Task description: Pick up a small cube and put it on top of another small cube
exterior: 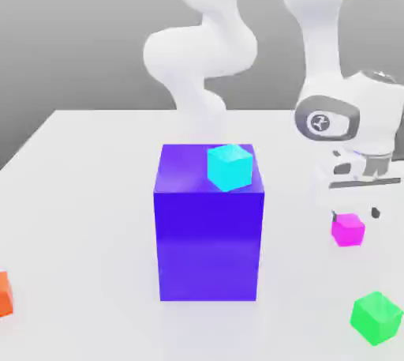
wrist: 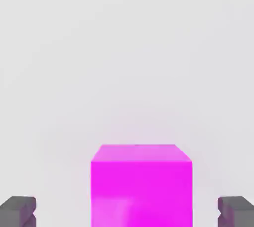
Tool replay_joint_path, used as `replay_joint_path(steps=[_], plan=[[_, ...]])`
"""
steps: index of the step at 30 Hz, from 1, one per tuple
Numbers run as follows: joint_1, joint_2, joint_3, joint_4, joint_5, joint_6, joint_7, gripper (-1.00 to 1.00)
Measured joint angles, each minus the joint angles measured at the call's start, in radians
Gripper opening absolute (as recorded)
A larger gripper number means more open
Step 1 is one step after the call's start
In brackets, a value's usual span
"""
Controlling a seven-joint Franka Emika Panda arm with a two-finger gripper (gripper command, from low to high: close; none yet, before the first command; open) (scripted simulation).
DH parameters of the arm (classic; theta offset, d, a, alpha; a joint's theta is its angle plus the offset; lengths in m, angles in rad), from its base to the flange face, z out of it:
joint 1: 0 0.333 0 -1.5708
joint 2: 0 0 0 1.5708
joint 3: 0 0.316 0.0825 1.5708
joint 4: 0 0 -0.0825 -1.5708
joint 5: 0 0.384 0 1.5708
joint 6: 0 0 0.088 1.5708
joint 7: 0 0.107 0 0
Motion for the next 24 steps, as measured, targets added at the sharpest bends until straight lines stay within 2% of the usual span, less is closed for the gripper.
replay_joint_path(steps=[2, 3, 9, 11, 14, 19, 22, 24], plan=[[0.073, 0.043, -0.088, 0.013, -0.064, 0.032, 0.05, 0.0], [0.093, 0.054, -0.111, 0.016, -0.079, 0.04, 0.061, -1.0], [0.103, 0.06, -0.123, 0.018, -0.087, 0.047, 0.067, -1.0], [0.065, 0.037, -0.077, 0.011, -0.054, 0.029, 0.041, -1.0], [-0.03, -0.023, 0.04, -0.007, 0.041, -0.013, -0.032, -1.0], [-0.15, -0.139, 0.214, -0.044, 0.272, -0.085, -0.204, -1.0], [-0.166, -0.203, 0.255, -0.054, 0.403, -0.133, -0.314, -1.0], [-0.203, -0.195, 0.247, -0.006, 0.418, -0.175, -0.398, -1.0]])
